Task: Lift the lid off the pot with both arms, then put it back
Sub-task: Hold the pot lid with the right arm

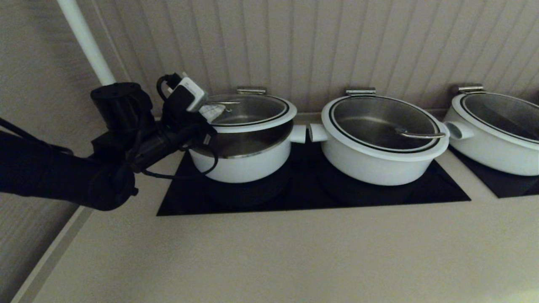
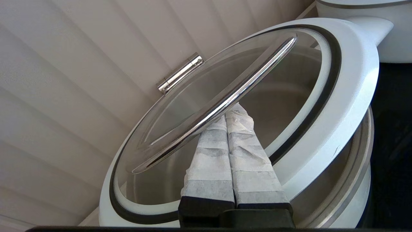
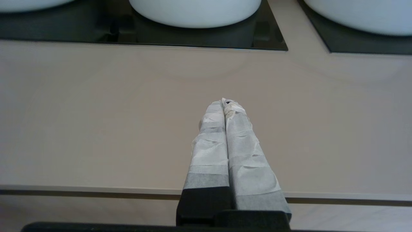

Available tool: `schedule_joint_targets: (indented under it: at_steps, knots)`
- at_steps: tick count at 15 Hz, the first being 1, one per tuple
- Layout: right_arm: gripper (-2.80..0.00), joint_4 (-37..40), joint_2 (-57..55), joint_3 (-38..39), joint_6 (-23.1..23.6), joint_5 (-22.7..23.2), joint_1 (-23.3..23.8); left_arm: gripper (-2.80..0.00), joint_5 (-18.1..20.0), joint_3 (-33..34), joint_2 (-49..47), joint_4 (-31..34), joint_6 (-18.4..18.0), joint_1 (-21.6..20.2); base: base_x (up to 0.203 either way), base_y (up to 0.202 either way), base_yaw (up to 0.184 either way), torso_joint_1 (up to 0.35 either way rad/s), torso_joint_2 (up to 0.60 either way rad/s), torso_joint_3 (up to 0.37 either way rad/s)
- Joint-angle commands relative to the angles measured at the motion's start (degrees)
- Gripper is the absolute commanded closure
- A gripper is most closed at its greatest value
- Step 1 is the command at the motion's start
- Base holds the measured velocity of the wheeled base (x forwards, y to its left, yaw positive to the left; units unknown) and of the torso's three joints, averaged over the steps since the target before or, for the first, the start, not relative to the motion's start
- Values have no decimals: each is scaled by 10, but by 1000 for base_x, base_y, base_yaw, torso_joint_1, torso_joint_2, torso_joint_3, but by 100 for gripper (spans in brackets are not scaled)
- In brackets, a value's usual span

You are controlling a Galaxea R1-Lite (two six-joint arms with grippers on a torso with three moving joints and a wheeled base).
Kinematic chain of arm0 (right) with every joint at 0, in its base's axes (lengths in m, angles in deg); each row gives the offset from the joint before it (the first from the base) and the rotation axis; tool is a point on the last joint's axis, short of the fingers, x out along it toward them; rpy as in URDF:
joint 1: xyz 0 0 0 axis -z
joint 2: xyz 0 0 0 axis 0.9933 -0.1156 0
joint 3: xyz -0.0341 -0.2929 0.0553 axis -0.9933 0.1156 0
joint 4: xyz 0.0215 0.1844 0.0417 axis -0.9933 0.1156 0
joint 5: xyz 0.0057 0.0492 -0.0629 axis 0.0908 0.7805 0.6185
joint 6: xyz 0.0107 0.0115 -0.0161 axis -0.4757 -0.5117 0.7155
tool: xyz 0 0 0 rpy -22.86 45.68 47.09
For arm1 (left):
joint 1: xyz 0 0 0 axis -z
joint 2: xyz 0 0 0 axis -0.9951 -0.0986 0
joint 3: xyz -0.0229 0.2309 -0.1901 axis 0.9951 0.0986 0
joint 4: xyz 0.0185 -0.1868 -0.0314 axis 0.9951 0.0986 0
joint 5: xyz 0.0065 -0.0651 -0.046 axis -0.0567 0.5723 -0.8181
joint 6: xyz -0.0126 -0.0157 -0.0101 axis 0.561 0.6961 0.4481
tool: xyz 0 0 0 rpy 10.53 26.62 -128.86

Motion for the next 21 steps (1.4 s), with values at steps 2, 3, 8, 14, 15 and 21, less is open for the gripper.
schedule_joint_targets:
  at_steps: [2,3,8,14,15,21]
  knots:
    - [0,0,-1,0,-6,2,0,0,1,-1,1,-4,-2,0,0,0,0,0,0,0]
    - [0,0,-1,0,-3,2,0,0,1,-1,1,-4,-2,-2,0,0,0,0,0,0]
    - [0,29,-55,-69,-15,18,0,0,1,0,1,-4,-2,-3,0,0,0,0,0,0]
    - [0,-26,-204,-115,-16,24,-34,0,1,-1,4,-4,-2,-6,0,0,0,0,0,0]
    - [0,-41,-227,-117,-16,27,-41,0,1,-1,4,-4,-2,-7,0,0,0,0,0,0]
    - [0,-123,-363,-120,47,95,-50,0,2,-1,2,-4,-2,-7,0,0,0,0,0,0]
